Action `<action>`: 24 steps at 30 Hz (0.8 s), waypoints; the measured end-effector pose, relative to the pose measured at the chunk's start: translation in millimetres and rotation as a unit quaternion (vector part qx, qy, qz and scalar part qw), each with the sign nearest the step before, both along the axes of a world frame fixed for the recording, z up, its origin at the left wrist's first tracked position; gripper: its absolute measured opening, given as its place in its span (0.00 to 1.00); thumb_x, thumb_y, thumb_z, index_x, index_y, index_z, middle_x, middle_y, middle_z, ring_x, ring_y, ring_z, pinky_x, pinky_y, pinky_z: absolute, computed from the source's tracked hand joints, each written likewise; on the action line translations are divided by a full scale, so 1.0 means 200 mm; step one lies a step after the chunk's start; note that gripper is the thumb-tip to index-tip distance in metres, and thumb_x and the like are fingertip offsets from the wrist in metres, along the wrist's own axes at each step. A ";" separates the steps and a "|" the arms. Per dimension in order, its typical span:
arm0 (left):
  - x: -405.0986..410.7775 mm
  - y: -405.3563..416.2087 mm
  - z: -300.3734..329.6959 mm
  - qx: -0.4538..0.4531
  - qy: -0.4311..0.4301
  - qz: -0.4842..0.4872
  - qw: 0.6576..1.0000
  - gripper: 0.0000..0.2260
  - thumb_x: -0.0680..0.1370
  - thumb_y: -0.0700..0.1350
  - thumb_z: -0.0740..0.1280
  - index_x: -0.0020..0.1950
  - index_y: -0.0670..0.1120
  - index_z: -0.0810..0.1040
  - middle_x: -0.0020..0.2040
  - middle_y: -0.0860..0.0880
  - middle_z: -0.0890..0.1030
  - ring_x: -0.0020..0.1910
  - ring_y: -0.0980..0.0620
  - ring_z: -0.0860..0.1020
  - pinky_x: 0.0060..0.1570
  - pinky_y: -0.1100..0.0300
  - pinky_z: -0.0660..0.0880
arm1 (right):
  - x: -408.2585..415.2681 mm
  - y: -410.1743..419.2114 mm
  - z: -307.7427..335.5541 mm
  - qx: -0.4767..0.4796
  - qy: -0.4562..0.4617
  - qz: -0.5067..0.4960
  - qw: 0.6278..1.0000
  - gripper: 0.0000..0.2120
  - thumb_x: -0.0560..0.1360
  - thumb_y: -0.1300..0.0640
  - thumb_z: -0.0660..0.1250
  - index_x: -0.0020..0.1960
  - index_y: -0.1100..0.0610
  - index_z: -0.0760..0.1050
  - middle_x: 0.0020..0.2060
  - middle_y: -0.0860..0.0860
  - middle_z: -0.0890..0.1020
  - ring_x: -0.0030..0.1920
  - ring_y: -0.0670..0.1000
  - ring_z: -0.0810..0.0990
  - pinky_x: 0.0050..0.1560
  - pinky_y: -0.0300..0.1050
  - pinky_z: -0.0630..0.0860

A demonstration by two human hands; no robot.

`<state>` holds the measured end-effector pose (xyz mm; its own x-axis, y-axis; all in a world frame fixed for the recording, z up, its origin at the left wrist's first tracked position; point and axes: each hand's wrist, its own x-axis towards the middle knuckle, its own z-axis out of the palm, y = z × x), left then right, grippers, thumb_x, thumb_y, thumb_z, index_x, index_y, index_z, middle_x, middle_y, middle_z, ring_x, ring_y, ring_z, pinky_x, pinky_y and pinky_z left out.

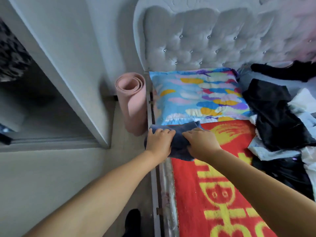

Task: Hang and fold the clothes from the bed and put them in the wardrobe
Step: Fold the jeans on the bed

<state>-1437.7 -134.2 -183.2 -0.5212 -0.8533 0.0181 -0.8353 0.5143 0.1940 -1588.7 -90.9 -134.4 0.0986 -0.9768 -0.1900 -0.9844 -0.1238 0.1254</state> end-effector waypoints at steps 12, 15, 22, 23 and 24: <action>1.36 -0.06 0.29 -0.028 -0.078 0.145 0.986 0.15 0.74 0.40 0.60 0.60 0.50 0.74 0.58 0.52 0.79 0.59 0.49 0.75 0.58 0.53 0.68 | 1.33 -0.30 0.10 0.023 -0.137 0.136 0.981 0.26 0.76 0.55 0.61 0.74 0.49 0.61 0.69 0.47 0.71 0.71 0.52 0.65 0.68 0.48 0.62; 1.73 -0.08 0.25 -0.047 -0.087 0.155 0.983 0.15 0.76 0.41 0.60 0.62 0.48 0.75 0.58 0.51 0.79 0.60 0.49 0.76 0.62 0.55 0.65 | 1.69 -0.39 0.05 0.003 -0.116 0.191 0.975 0.28 0.74 0.57 0.66 0.72 0.51 0.64 0.65 0.47 0.75 0.67 0.51 0.69 0.69 0.44 0.61; 2.51 -0.27 0.22 -0.113 -0.053 0.100 0.987 0.19 0.56 0.40 0.79 0.46 0.45 0.84 0.42 0.50 0.84 0.40 0.50 0.83 0.41 0.57 0.80 | 2.43 -0.66 -0.05 0.012 -0.111 0.236 0.965 0.38 0.70 0.54 0.73 0.76 0.53 0.59 0.71 0.50 0.69 0.72 0.53 0.65 0.74 0.46 0.54; 2.62 -0.32 0.22 -0.113 -0.054 0.099 0.987 0.20 0.57 0.40 0.78 0.47 0.45 0.84 0.43 0.49 0.84 0.40 0.49 0.83 0.42 0.57 0.80 | 2.53 -0.72 -0.06 0.010 -0.111 0.240 0.964 0.38 0.70 0.54 0.73 0.76 0.53 0.59 0.71 0.50 0.69 0.72 0.53 0.65 0.74 0.46 0.54; 2.71 -0.38 0.22 -0.105 -0.058 0.100 0.988 0.20 0.57 0.39 0.78 0.48 0.44 0.84 0.44 0.49 0.84 0.41 0.49 0.83 0.42 0.56 0.80 | 2.62 -0.78 -0.06 0.012 -0.111 0.240 0.964 0.39 0.70 0.55 0.73 0.76 0.53 0.58 0.71 0.50 0.69 0.72 0.53 0.65 0.74 0.46 0.54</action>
